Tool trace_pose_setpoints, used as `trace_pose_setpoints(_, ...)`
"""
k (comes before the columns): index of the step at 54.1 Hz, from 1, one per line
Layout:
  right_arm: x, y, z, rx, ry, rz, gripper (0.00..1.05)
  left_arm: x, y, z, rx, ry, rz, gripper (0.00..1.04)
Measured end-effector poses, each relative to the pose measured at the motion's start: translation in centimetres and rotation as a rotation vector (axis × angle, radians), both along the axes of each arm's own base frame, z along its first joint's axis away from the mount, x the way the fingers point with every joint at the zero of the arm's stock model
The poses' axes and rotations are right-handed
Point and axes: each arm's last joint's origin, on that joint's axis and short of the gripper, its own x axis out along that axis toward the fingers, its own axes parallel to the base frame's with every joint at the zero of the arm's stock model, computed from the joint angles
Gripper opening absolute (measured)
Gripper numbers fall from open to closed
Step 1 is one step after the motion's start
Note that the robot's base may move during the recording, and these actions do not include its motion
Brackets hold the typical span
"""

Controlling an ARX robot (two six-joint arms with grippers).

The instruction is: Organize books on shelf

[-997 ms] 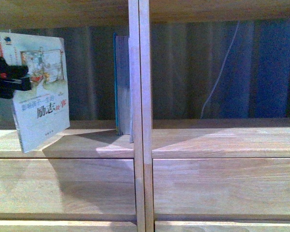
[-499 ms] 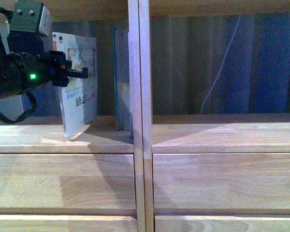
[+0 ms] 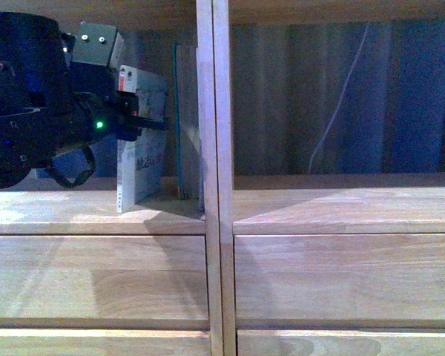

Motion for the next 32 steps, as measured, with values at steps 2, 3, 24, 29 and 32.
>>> trace_pose_setpoints(2,0.0,0.0,0.0,0.000,0.000,-0.001,0.98,0.1,-0.3,-0.1,0.004,0.001,-0.003,0.07)
trace_pose_setpoints(3,0.0,0.0,0.0,0.000,0.000,0.000,0.98,0.1,-0.4,0.0,0.006,0.000,-0.003,0.07)
trace_pose_setpoints(24,0.0,0.0,0.0,0.000,0.000,0.000,0.98,0.9,-2.2,-0.4,0.028,0.005,-0.010,0.09)
trace_pose_setpoints(29,0.0,0.0,0.0,0.000,0.000,0.000,0.98,1.0,-2.4,-0.7,0.028,0.021,-0.019,0.24)
trace_pose_setpoints(32,0.0,0.0,0.0,0.000,0.000,0.000,0.98,1.0,-2.5,-1.1,0.030,0.030,-0.022,0.33)
